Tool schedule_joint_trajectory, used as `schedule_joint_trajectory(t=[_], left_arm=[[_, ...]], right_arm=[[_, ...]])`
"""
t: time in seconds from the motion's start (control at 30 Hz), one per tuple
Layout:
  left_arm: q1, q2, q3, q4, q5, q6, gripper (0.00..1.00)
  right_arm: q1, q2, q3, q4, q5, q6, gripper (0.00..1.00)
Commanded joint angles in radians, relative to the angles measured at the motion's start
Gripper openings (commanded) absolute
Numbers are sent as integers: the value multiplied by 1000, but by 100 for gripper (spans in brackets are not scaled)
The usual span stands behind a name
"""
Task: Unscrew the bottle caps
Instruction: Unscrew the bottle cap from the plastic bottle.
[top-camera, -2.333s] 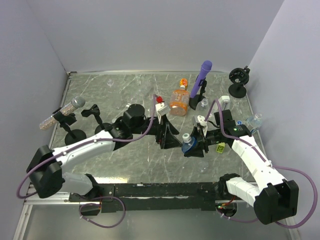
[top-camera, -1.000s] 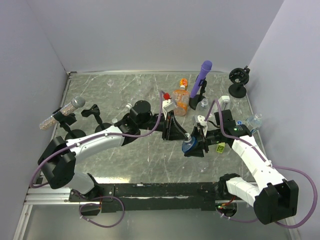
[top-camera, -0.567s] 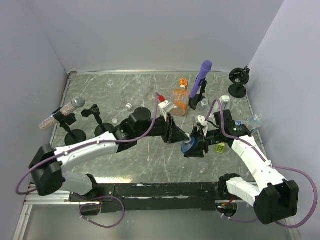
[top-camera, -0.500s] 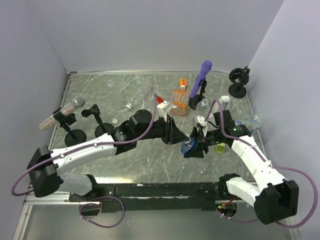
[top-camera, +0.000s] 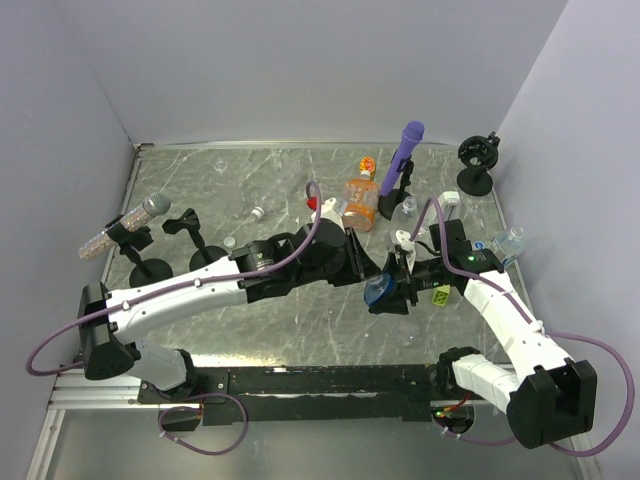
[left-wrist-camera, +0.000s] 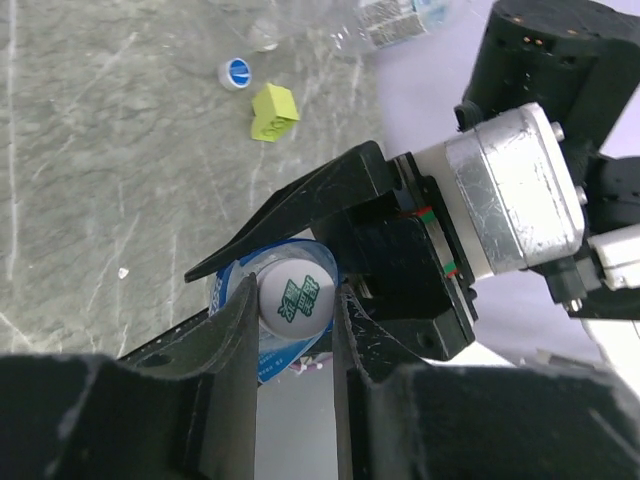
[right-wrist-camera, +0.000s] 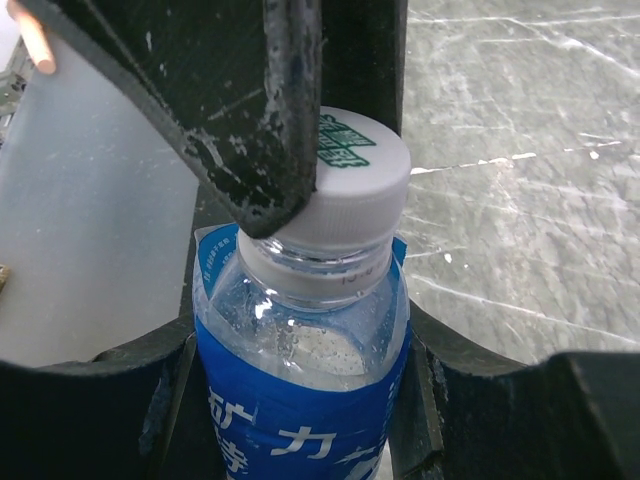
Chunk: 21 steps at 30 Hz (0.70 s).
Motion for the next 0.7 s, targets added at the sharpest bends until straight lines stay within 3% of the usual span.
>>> schedule_joint_trajectory(t=[0.0, 0.07, 0.2, 0.23, 0.33, 0.47, 0.53, 0.67], left_arm=[[-14, 19, 82, 9, -92, -82, 1], [-14, 8, 68, 17, -98, -75, 9], [-14, -61, 18, 61, -115, -13, 71], [-14, -75, 3, 76, -120, 10, 82], [-11, -164, -83, 159, -79, 126, 97], [32, -280, -279, 348, 159, 431, 97], [106, -319, -376, 465, 371, 555, 97], [256, -308, -481, 671, 769, 666, 99]], right_arm=[[9, -7, 38, 28, -21, -49, 13], [9, -8, 39, 28, -23, -49, 13], [9, -10, 39, 25, -26, -52, 13], [9, -10, 39, 25, -26, -52, 13], [9, -10, 41, 23, -26, -52, 13], [9, -10, 41, 23, -26, -54, 13], [9, -10, 39, 23, -27, -54, 13], [9, -8, 38, 23, -26, -54, 13]])
